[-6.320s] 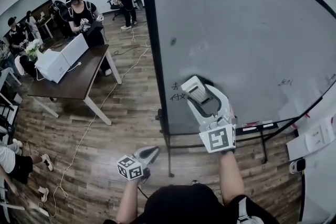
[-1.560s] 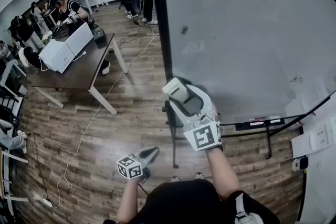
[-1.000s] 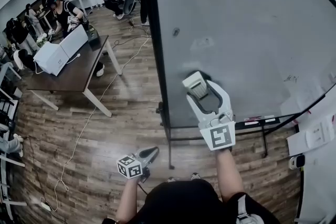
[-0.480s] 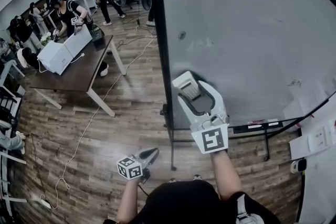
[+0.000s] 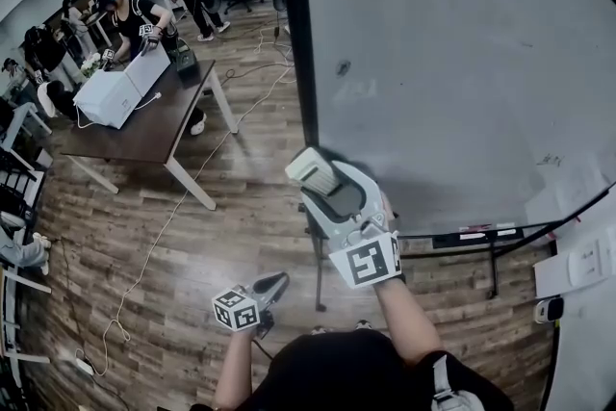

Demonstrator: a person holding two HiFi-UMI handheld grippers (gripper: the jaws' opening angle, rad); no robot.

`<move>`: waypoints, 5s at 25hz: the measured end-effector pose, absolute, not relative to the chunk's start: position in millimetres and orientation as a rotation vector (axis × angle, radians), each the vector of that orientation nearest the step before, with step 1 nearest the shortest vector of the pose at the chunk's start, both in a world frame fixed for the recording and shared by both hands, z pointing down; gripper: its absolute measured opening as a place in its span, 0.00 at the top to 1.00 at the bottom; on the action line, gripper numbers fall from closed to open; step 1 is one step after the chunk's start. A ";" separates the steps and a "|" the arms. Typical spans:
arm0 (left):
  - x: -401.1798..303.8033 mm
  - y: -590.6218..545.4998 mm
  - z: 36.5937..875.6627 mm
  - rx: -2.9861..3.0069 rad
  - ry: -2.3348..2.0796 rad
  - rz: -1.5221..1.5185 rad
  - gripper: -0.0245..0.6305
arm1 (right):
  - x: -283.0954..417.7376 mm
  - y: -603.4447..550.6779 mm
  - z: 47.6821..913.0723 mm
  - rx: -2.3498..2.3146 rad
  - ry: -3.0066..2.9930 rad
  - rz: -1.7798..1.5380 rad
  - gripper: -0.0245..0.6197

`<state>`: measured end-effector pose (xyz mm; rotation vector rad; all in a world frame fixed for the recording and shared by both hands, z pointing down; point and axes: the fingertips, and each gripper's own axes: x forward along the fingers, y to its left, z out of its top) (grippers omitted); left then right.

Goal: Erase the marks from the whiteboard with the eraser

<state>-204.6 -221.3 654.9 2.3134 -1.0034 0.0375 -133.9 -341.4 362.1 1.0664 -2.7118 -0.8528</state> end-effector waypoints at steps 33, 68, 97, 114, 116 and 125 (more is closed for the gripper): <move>-166.3 -221.8 653.7 2.333 -0.934 0.038 0.93 | -22.3 -349.6 308.6 1.544 -2.750 -0.817 0.57; -202.6 -186.3 669.5 2.322 -0.900 0.091 0.93 | -104.7 -350.5 471.4 1.300 -2.628 -0.441 0.57; -127.1 -121.5 644.2 2.443 -0.793 0.054 0.93 | -8.3 -206.8 578.0 0.984 -2.866 0.016 0.57; -51.4 -29.3 644.6 2.423 -0.813 0.102 0.93 | 67.3 -85.3 630.6 0.865 -2.839 0.209 0.57; -45.9 -20.5 648.9 2.416 -0.818 0.105 0.93 | 72.0 -77.2 638.2 0.853 -2.833 0.221 0.57; -47.0 -2.8 652.9 2.417 -0.864 0.089 0.93 | 73.0 -53.9 645.0 0.830 -2.838 0.228 0.57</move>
